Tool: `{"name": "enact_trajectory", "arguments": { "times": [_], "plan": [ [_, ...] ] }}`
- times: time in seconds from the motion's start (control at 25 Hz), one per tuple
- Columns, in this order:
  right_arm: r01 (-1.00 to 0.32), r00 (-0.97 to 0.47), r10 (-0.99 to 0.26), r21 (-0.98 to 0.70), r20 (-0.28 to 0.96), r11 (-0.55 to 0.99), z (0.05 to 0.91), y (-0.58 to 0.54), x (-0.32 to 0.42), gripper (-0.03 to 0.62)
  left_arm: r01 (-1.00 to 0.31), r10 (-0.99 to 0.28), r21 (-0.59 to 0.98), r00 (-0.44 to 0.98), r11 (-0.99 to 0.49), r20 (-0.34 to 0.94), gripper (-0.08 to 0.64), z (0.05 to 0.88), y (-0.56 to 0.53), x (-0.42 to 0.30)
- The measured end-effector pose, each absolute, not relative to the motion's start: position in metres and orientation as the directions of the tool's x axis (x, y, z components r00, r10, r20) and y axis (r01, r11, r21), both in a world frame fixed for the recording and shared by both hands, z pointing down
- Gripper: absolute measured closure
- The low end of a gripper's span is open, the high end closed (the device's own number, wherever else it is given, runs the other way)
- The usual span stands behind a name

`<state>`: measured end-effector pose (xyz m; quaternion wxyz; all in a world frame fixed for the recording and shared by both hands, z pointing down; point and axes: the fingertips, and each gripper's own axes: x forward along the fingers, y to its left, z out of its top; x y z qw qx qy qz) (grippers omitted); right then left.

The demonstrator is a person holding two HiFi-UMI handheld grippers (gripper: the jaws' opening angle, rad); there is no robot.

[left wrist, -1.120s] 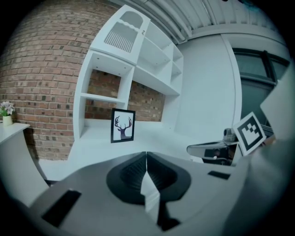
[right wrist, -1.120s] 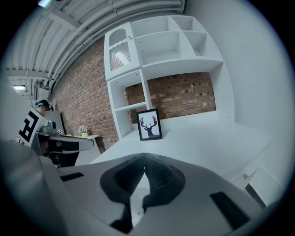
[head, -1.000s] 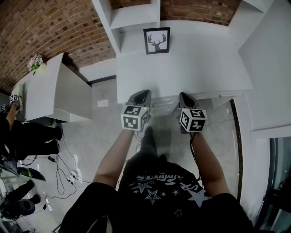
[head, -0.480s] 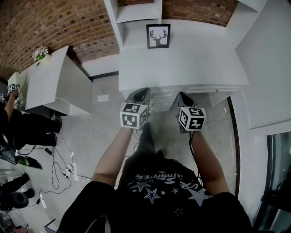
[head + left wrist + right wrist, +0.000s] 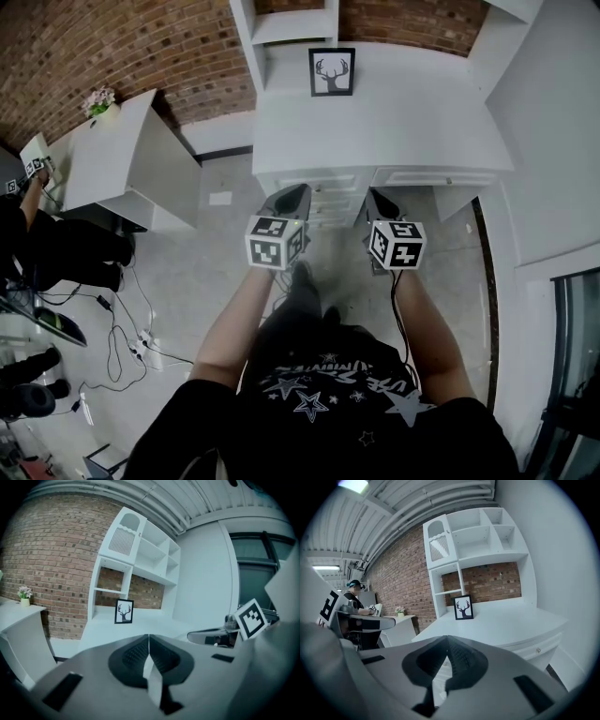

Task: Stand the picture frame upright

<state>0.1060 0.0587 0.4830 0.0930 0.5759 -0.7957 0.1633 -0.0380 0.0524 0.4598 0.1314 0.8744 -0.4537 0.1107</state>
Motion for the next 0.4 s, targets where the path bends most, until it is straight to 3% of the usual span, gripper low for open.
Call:
{"name": "enact_trajectory", "arguments": {
  "times": [0.4],
  "plan": [
    [-0.948,-0.313,-0.876,-0.176,0.366,0.265,0.495,0.064,0.102,0.577,-0.821,-0.757,0.143,0.567,-0.553,0.325,0.540,0.466,0.057,-0.046]
  ]
}}
